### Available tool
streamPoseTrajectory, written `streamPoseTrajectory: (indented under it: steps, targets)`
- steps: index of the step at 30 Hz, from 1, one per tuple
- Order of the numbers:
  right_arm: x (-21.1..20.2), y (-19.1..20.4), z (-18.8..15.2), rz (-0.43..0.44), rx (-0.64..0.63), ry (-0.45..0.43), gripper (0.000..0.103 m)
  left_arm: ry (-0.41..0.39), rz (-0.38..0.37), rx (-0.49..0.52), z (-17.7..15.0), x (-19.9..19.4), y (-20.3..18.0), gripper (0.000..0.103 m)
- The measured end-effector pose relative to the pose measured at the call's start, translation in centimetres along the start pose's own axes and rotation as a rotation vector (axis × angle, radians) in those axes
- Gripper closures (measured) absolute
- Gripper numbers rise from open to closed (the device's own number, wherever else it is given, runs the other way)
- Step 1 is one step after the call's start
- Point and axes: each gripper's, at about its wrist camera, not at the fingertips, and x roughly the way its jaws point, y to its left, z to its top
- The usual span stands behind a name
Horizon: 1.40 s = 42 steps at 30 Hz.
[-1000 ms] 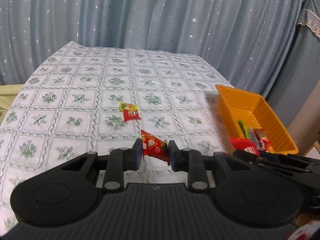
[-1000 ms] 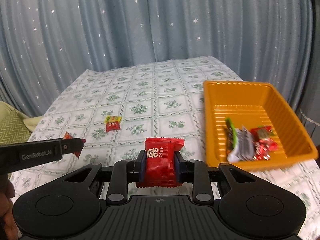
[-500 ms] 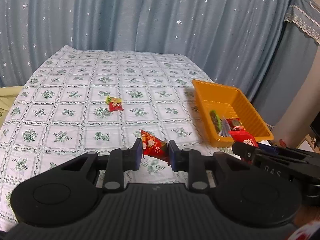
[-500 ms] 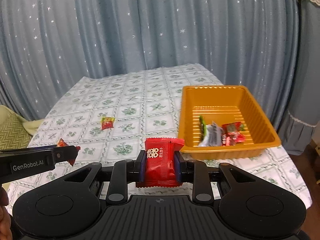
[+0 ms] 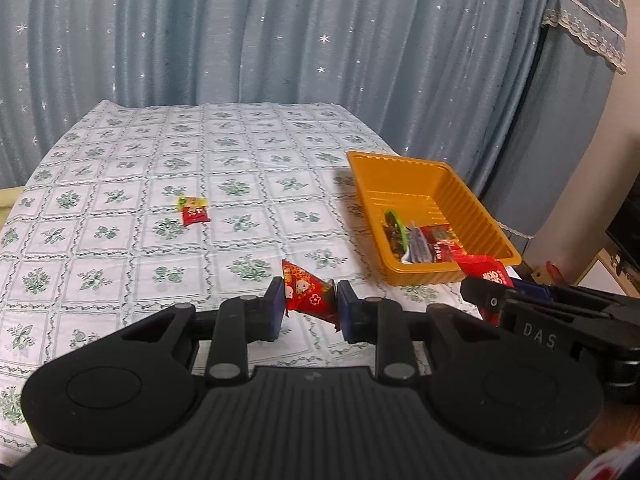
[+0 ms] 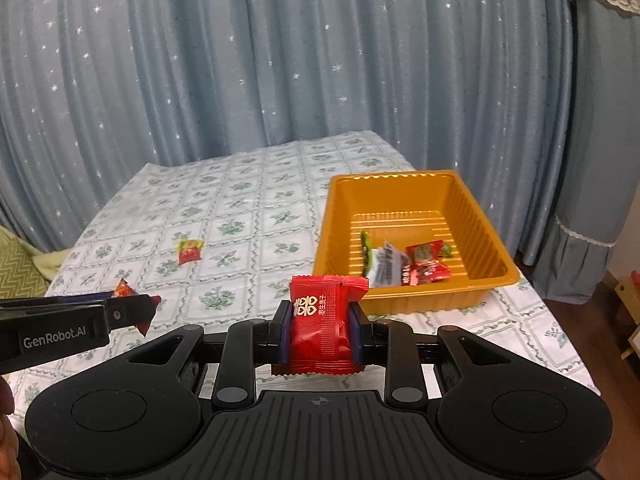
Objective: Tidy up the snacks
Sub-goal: 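Carry both red candies over the orange tray and lower them inside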
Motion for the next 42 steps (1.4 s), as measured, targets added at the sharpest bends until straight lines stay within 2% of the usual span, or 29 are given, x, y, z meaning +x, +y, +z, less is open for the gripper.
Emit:
streamPoseTrajectory:
  steps: [20,42]
  targets:
    - [0.1,-7.2,2.2,-0.105,0.102,-0.032,0.074,0.015,-0.110,0.063,2.6,4.6,-5.8,0.079]
    - [5.1,-12.3,6.1,-0.124,0.126,-0.028,0.074,0.032,-0.179,0.133,6.2,11.9,-10.0,0.079]
